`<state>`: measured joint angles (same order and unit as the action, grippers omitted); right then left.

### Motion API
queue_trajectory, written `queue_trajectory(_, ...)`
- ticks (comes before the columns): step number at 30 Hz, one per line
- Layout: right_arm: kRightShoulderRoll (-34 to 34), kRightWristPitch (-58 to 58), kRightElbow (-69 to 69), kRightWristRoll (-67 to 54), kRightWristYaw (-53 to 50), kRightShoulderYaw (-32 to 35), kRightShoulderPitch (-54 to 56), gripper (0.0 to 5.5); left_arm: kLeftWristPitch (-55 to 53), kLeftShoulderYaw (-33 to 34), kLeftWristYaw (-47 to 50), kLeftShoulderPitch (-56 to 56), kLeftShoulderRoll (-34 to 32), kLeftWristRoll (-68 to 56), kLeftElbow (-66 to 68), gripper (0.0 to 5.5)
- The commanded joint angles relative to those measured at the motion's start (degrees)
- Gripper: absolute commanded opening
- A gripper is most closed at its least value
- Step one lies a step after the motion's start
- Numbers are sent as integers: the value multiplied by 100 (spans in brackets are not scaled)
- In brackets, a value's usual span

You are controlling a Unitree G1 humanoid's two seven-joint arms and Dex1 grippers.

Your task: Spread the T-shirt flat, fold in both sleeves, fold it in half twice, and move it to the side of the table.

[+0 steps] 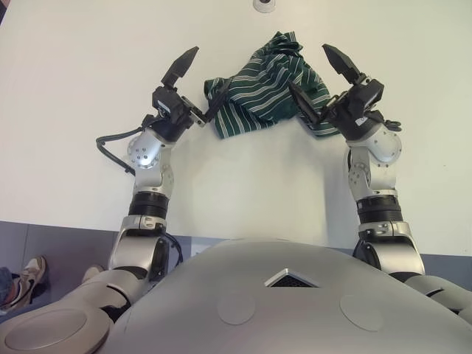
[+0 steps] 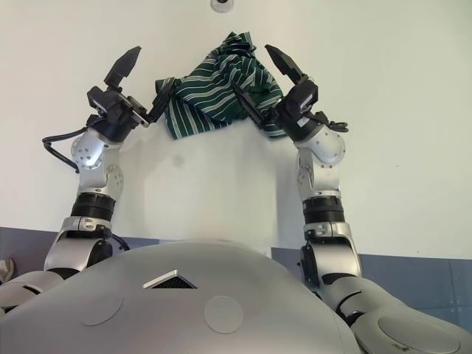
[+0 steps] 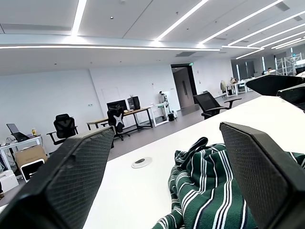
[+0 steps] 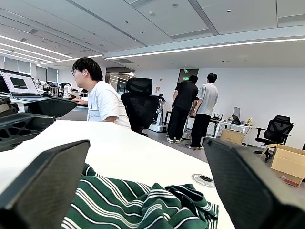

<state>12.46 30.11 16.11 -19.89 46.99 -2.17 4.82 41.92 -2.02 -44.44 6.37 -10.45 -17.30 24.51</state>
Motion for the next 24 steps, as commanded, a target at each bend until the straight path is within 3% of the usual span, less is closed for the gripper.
queue_trajectory(1,-1,17,25,78,-19,11,86,437,8,-8,-18,-25,-48,61,-11,405)
queue_trajectory(24,-59,75,230,91,22,-33,231,437,106,33,23,17,-62,66,130,405)
